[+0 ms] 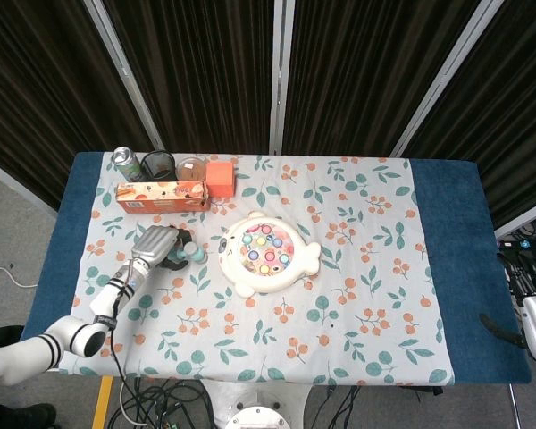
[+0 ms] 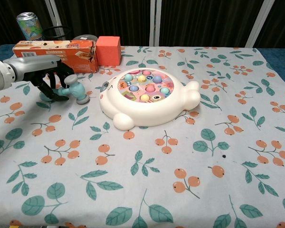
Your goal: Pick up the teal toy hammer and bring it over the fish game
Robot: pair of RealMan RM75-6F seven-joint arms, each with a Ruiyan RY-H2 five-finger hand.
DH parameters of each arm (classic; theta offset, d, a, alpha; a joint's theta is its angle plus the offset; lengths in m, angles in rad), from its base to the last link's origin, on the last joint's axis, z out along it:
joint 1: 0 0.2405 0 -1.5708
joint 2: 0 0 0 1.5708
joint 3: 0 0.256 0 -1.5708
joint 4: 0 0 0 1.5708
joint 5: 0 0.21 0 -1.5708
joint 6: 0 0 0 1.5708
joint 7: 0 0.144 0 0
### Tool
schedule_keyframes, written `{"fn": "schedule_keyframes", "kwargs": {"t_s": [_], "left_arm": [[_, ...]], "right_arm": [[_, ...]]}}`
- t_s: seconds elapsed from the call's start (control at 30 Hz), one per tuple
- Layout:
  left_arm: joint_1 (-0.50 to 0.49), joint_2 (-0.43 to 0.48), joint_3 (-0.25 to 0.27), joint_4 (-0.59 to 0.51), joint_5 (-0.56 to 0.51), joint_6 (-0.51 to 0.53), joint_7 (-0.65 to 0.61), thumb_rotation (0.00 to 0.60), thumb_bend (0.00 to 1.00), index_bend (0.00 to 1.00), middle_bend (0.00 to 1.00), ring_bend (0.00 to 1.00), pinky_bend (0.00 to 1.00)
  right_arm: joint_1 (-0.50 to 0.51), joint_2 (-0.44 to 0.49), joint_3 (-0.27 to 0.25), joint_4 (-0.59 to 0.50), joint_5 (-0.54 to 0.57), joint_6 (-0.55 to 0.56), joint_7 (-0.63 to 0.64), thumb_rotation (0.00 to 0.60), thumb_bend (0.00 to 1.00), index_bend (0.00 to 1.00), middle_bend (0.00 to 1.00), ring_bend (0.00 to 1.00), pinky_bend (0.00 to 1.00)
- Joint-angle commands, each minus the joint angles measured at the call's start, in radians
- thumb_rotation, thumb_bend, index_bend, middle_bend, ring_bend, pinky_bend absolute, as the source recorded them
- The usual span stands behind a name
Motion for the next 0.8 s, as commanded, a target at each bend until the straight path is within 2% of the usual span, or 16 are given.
{"fn": "schedule_keyframes", "kwargs": {"t_s": [0.03, 0.1, 0.17, 0.27, 0.37, 0.47, 0.6, 0.7, 0.8], "left_arm": [[0.001, 0.001, -0.002, -0.006, 0.002, 0.007, 0.004, 0.600, 0.25, 0.44, 0.41, 0.34, 0.44], [0.002, 0.002, -0.002, -0.012, 0.006, 0.012, 0.006, 0.600, 0.25, 0.43, 0.40, 0.32, 0.44], [0.002, 0.007, -0.001, -0.022, 0.011, 0.014, 0.007, 0.600, 0.25, 0.36, 0.35, 0.27, 0.42], [0.005, 0.025, 0.002, -0.049, 0.031, 0.030, 0.003, 0.600, 0.24, 0.21, 0.24, 0.16, 0.31], [0.020, 0.063, 0.004, -0.099, 0.061, 0.079, 0.012, 0.600, 0.22, 0.18, 0.19, 0.11, 0.24], [0.065, 0.129, 0.003, -0.182, 0.070, 0.168, 0.047, 0.600, 0.21, 0.18, 0.18, 0.11, 0.19], [0.182, 0.232, -0.003, -0.315, 0.049, 0.366, 0.133, 0.600, 0.21, 0.22, 0.18, 0.11, 0.19], [0.280, 0.273, 0.000, -0.361, 0.028, 0.523, 0.203, 0.600, 0.20, 0.23, 0.19, 0.11, 0.18], [0.376, 0.296, 0.024, -0.368, 0.022, 0.665, 0.290, 0.600, 0.19, 0.23, 0.20, 0.11, 0.17]], "right_arm": [[0.000, 0.000, 0.000, 0.000, 0.001, -0.001, 0.000, 0.600, 0.10, 0.00, 0.16, 0.00, 0.00], [0.001, 0.000, 0.001, 0.000, 0.001, -0.001, 0.000, 0.600, 0.10, 0.00, 0.16, 0.00, 0.00], [0.001, 0.001, 0.001, 0.000, 0.001, -0.001, -0.001, 0.600, 0.10, 0.00, 0.16, 0.00, 0.00], [0.002, 0.002, 0.002, -0.001, 0.000, 0.000, -0.002, 0.600, 0.10, 0.00, 0.16, 0.00, 0.00], [0.003, 0.003, 0.003, -0.002, 0.001, -0.002, -0.001, 0.600, 0.10, 0.00, 0.16, 0.00, 0.00], [0.005, 0.009, 0.005, -0.002, 0.004, -0.005, 0.005, 0.600, 0.10, 0.00, 0.16, 0.00, 0.00], [0.009, 0.019, 0.004, 0.010, 0.012, -0.022, 0.059, 0.600, 0.10, 0.00, 0.16, 0.00, 0.00], [0.014, 0.009, 0.007, 0.039, 0.015, -0.027, 0.098, 0.600, 0.10, 0.00, 0.15, 0.00, 0.00], [0.021, -0.003, 0.004, 0.064, 0.009, -0.038, 0.127, 0.600, 0.10, 0.00, 0.15, 0.00, 0.00]]}}
